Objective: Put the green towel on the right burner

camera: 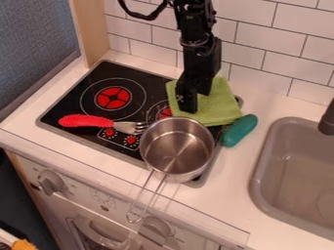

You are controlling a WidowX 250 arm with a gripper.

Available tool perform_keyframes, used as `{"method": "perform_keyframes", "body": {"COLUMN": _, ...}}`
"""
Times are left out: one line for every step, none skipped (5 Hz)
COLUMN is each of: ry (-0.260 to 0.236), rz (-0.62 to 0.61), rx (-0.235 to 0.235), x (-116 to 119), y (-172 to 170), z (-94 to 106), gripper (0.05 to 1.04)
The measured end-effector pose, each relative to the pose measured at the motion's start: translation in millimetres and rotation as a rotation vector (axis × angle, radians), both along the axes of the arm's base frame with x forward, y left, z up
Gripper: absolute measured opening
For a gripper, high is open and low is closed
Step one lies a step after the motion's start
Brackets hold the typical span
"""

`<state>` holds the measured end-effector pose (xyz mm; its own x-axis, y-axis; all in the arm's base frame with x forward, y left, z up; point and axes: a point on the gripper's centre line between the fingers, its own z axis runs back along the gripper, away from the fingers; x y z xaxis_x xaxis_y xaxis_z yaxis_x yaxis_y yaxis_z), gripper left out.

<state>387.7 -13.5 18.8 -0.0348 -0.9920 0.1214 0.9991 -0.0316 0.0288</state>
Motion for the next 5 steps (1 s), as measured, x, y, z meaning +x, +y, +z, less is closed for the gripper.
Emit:
{"method": "perform_keyframes", "body": {"ry": -0.004, "rz": 0.000, "rx": 0.004, "x": 0, "y": 2, "z": 6.5, "gripper": 1.000}}
{"method": "perform_keyframes", "body": {"ry": -0.055, "rz": 0.000, "rx": 0.006, "x": 3, "y": 2, "z": 29.1, "gripper": 1.000}}
{"method": "perform_keyframes", "body": {"ry": -0.100, "rz": -0.006, "rx": 0.006, "x": 4, "y": 2, "z": 49.3, "gripper": 1.000}}
{"method": "perform_keyframes", "body": {"ry": -0.143, "rz": -0.012, "rx": -0.002, "x": -1, "y": 5, "z": 72.8, "gripper": 1.000}}
{"method": "perform_keyframes", "body": {"ry": -0.154, "rz": -0.003, "rx": -0.003, "x": -1, "y": 8, "z": 76.4, "gripper": 1.000}}
